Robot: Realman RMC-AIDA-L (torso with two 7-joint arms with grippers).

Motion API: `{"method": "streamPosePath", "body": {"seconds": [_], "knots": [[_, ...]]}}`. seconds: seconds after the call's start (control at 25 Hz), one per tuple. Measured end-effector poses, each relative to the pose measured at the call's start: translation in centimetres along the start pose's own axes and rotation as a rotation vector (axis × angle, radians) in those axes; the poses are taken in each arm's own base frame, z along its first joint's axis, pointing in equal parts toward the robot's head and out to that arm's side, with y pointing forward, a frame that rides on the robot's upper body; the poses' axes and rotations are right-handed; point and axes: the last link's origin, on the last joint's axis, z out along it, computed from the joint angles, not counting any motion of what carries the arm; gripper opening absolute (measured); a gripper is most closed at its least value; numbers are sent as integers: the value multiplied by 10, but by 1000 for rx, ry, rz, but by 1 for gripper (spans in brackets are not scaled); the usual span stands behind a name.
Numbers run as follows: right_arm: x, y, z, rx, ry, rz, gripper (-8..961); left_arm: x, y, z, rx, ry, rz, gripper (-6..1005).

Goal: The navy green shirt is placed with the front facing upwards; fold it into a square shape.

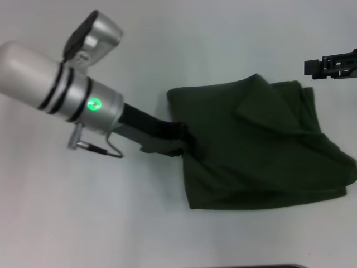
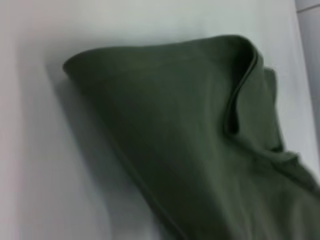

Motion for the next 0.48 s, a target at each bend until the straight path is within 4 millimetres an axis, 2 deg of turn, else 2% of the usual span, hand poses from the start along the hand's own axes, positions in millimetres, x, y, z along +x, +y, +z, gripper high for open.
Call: {"method": "streamPosePath", "body": {"seconds": [0.24, 0.4, 0.48], "knots": [[0, -1, 1, 1, -1, 9, 562, -15, -23, -42, -21, 59, -61, 179], [-1, -1, 1, 1, -1, 10, 561, -29, -50, -74, 6, 101, -135, 152], [-2, -1, 1, 0, -1, 11, 561, -35, -59, -82, 14, 109, -159, 139]]}}
